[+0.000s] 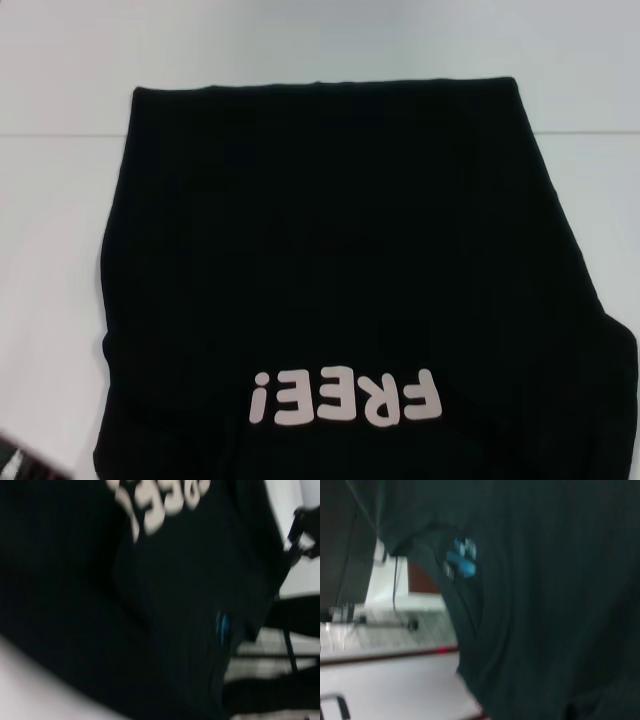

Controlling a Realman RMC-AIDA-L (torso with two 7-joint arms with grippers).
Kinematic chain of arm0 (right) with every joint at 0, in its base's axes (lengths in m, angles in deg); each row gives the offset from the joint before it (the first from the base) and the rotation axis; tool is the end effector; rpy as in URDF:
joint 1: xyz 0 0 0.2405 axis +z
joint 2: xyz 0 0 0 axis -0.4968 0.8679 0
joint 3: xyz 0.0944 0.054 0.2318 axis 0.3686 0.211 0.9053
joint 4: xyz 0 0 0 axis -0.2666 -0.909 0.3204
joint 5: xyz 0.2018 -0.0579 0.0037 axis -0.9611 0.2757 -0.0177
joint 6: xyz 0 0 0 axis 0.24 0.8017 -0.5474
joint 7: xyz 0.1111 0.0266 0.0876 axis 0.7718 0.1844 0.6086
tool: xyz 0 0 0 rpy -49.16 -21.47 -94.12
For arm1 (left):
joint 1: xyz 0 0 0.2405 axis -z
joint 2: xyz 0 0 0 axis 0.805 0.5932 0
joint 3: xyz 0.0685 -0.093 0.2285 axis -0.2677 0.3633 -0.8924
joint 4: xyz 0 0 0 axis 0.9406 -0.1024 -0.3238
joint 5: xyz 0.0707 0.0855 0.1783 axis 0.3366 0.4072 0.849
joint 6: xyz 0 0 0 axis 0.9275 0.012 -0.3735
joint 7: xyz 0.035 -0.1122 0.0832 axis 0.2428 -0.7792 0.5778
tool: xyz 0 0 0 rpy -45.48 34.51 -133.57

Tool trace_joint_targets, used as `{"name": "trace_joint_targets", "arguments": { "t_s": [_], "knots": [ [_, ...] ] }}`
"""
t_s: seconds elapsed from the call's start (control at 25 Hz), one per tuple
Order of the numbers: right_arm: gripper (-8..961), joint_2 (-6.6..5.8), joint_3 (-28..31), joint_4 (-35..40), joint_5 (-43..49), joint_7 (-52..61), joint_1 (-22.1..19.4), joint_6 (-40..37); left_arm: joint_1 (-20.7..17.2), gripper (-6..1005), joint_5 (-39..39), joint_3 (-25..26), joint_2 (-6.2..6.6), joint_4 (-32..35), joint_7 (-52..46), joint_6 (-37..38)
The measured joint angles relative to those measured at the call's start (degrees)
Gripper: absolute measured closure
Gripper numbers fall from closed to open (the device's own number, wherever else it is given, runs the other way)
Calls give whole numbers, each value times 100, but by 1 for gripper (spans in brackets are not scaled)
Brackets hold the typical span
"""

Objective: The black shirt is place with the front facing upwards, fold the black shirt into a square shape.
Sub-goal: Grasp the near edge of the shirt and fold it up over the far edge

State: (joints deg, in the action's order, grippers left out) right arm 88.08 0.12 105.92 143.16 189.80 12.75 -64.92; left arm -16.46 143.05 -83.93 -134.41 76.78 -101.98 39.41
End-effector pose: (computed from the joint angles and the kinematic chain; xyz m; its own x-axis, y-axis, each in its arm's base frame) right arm 0.2808 0.2893 0.0160 0.5626 -0.6834 0.4653 -0.8051 -0.5809 0.1203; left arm -0.2998 0.2762 0.0537 0.4057 0.8799 -0.2475 0.9106 -0.3657 0.1926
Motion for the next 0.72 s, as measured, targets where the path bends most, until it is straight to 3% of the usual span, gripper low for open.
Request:
{"name": "trace_joint_targets", "arguments": {
  "t_s": [0.04, 0.2, 0.4, 0.44, 0.52, 0.72],
  "knots": [
    [859, -12, 183, 1, -12, 0, 13, 13, 0, 971, 0, 0, 0, 0, 0, 0],
    [849, -164, 1180, 48, -50, 142, 57, 155, 238, 971, -77, 1119, 68, 159, -205, -463],
    [838, -546, 2489, 36, -675, 773, 41, 1132, 438, 971, -86, 2169, 199, 163, -715, -1626],
    [836, -577, 2594, 13, -825, 837, 20, 1364, 460, 971, -116, 2353, 199, 152, -779, -1979],
    [831, -583, 2723, -24, -1298, 885, -52, 1964, 460, 972, -222, 2521, 159, 129, -807, -2386],
    [820, -313, 2744, -124, -2296, 702, -141, 3402, 240, 971, -1015, 2604, -93, 47, -824, -3408]
  ]
}}
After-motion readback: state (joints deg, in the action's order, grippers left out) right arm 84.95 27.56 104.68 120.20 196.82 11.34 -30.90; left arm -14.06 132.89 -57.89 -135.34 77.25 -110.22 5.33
